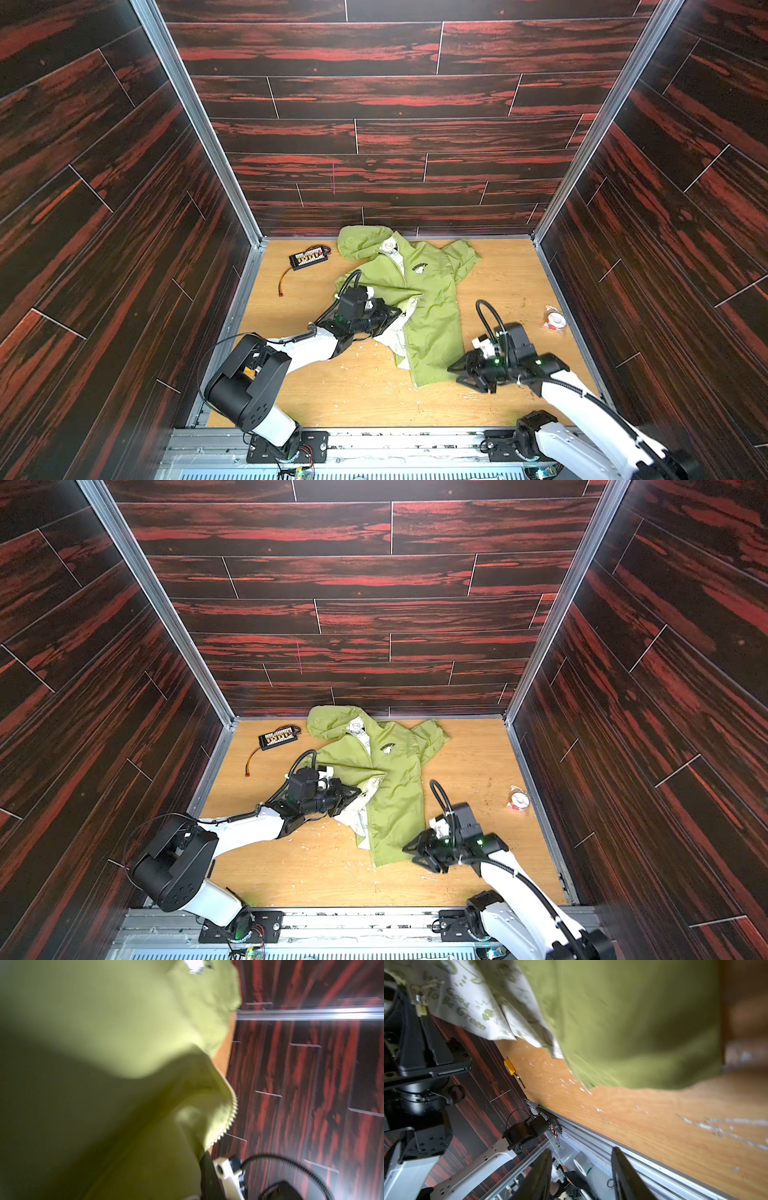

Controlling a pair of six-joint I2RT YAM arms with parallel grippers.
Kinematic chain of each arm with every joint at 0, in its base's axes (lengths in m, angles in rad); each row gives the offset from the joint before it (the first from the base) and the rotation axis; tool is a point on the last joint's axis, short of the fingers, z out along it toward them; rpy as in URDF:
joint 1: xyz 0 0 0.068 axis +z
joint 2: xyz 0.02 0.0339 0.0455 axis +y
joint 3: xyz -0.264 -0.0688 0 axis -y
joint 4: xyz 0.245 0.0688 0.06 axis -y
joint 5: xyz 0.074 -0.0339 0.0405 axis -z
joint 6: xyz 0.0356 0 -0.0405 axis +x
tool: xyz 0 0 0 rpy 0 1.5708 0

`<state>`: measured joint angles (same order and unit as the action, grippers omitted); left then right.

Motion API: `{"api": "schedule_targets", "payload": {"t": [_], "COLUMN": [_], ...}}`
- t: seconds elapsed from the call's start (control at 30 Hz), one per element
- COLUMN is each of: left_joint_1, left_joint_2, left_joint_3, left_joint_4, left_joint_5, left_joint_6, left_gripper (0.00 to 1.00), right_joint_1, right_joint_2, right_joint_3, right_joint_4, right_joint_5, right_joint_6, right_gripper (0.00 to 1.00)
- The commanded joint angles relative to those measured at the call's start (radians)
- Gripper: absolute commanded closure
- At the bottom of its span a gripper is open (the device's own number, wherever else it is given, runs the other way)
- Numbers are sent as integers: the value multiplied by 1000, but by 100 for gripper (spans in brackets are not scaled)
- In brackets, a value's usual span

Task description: Zip up the jacket

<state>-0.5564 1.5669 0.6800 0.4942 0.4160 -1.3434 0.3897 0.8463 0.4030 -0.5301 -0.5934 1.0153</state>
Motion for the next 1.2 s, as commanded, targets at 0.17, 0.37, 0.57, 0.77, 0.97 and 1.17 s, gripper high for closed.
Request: {"api": "schedule_targets", "payload": {"t": [0.17, 0.37, 0.57, 0.77, 0.97, 1.17], "left_joint_1": [1, 1, 1, 1, 4, 8], "left_joint_2": [24, 12, -9, -39, -69, -93], "left_joint_3": [-89, -115, -131, -147, -173, -186], "left_joint_4": [129, 145, 146, 146, 144, 136], "left_joint_5": [-51, -48, -42, -36, -35, -36], "left_joint_6": [-97, -106, -107, -108, -106, -106], "left_gripper": [100, 100, 100, 100, 100, 100], "right_joint_1": [36, 98, 245, 369, 414, 413], "right_joint_2": [-137, -25, 264, 561, 695, 739], "right_joint_3": [-167, -212, -157, -98, -2, 34], "right_joint_4": [105, 292, 488, 748, 750, 733], "right_joint_5": [67, 132, 210, 237, 238, 269], "right_joint_6": [193, 253, 283, 351, 327, 322], "right_gripper": [44, 43, 43, 46, 49, 58]}}
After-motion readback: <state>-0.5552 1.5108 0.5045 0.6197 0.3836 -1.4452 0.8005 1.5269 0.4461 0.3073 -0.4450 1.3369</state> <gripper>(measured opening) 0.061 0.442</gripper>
